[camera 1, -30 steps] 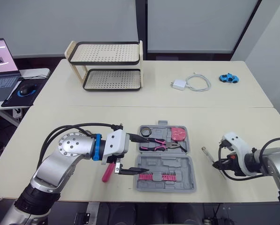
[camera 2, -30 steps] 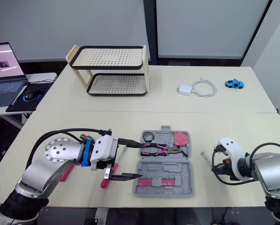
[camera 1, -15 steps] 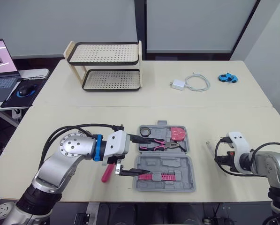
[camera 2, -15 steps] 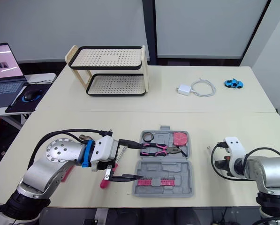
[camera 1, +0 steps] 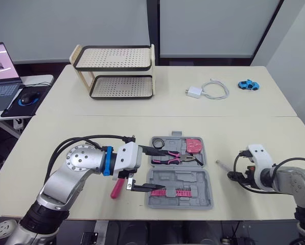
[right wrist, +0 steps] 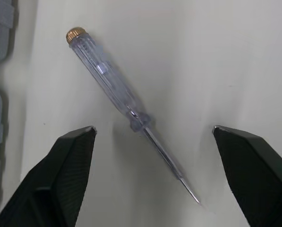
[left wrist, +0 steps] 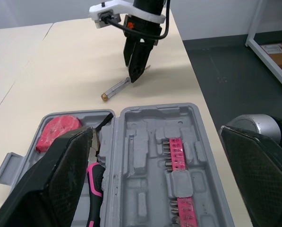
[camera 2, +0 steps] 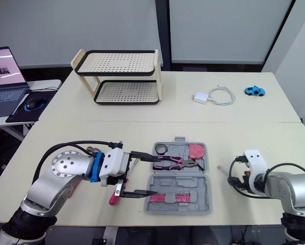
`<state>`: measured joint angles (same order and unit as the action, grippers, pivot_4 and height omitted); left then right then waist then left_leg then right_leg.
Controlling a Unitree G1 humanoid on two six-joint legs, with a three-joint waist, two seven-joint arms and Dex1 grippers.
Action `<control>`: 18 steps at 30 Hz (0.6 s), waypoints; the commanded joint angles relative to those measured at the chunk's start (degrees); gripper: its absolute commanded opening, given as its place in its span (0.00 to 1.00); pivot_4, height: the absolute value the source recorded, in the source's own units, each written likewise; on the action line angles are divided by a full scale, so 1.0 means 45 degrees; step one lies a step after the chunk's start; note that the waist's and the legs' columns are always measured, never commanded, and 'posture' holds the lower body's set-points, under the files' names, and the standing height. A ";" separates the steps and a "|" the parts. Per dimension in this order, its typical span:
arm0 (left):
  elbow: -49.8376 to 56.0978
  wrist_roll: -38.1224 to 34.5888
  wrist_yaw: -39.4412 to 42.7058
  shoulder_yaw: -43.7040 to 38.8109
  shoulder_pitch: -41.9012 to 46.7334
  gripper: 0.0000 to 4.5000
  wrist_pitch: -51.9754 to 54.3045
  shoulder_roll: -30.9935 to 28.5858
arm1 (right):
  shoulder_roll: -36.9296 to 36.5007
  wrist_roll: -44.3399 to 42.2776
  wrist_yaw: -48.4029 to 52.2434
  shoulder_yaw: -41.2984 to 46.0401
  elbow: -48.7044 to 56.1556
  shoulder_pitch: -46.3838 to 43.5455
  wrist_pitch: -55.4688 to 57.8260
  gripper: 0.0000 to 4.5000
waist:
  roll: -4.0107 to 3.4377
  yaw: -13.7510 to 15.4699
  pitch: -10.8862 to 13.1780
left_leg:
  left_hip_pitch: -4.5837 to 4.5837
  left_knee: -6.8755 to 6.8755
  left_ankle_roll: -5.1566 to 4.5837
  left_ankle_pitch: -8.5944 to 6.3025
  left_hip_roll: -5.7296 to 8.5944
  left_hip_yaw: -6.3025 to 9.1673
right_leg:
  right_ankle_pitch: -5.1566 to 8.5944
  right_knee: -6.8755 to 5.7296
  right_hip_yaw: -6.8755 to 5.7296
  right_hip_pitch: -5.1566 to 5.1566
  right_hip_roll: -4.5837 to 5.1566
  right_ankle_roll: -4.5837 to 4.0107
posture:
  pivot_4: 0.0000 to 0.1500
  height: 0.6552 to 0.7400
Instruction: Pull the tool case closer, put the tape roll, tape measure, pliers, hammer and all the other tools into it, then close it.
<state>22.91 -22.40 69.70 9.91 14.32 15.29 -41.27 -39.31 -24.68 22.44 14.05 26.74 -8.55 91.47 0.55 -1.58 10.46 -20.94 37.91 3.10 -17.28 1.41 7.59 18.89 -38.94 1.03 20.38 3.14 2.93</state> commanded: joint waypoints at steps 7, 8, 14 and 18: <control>-0.0139 -0.0055 0.0253 -0.0002 0.0146 1.00 -0.0525 -0.0017 | -0.3737 0.1109 0.4010 -0.0615 0.1151 0.4059 -0.8763 0.89 | 0.0015 -0.0029 0.0006 | 0.0001 0.0002 -0.0001 -0.0001 -0.0002 -0.0027 | 0.0006 0.0015 -0.0016 -0.0018 -0.0004 0.0010 | 1.00 1.00; -0.0149 -0.0066 0.0281 -0.0006 0.0157 1.00 -0.0528 -0.0021 | -0.3834 0.1069 0.4327 -0.0619 0.0904 0.4169 -0.9083 0.89 | 0.0014 -0.0064 0.0006 | 0.0009 0.0003 -0.0001 -0.0001 -0.0007 -0.0033 | 0.0006 0.0012 -0.0012 -0.0021 -0.0005 0.0010 | 1.00 1.00; -0.0296 -0.0044 0.0313 0.0094 0.0429 1.00 -0.0544 0.0054 | -0.3654 0.1526 0.4598 -0.1571 -0.0364 0.3537 -1.0218 0.89 | 0.0014 -0.0032 0.0006 | 0.0017 0.0009 0.0001 0.0002 -0.0013 -0.0025 | 0.0004 -0.0005 -0.0014 -0.0023 -0.0015 0.0007 | 1.00 1.00; -0.0271 -0.0059 0.0315 0.0145 0.0467 1.00 -0.0552 0.0050 | -0.3537 0.2013 0.4629 -0.2535 -0.1092 0.2738 -1.0624 0.89 | 0.0015 -0.0041 0.0007 | 0.0013 0.0012 0.0001 0.0001 -0.0012 -0.0025 | 0.0004 0.0002 -0.0004 -0.0024 -0.0003 0.0007 | 1.00 1.00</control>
<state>20.70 -22.24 70.88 10.73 16.01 13.33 -41.18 -55.04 -16.70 42.75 3.36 21.87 4.64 45.22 0.62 -1.76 10.49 -20.88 37.96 3.11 -17.28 1.36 7.48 18.91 -38.92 1.03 20.27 3.15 2.96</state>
